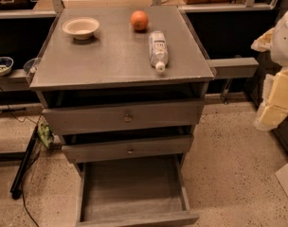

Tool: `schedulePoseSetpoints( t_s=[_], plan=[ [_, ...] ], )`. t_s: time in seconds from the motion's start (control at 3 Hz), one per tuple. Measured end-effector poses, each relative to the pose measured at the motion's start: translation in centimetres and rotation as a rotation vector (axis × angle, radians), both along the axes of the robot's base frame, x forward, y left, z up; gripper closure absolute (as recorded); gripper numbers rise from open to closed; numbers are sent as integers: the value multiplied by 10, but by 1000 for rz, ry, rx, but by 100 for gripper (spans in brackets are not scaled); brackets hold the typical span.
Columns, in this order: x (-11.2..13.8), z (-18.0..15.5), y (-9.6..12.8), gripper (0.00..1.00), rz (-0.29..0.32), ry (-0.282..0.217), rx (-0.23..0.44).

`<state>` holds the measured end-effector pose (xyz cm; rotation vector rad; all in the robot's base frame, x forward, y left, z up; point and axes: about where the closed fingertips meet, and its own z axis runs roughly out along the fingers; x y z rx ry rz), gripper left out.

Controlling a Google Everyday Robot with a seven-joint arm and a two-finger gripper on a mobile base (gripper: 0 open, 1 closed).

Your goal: Place blue plastic bottle into bottom drawer

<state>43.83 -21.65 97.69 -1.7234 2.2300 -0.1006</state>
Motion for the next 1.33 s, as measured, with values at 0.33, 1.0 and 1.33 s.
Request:
schedulePoseSetpoints(
  t_s=[0.33, 1.0, 1.33],
  plan=[
    [1, 2, 0, 0, 1, -6, 0],
    [48, 28, 7, 0, -42, -50, 17],
    [95, 31, 37, 0, -3, -58, 28]
  ],
)
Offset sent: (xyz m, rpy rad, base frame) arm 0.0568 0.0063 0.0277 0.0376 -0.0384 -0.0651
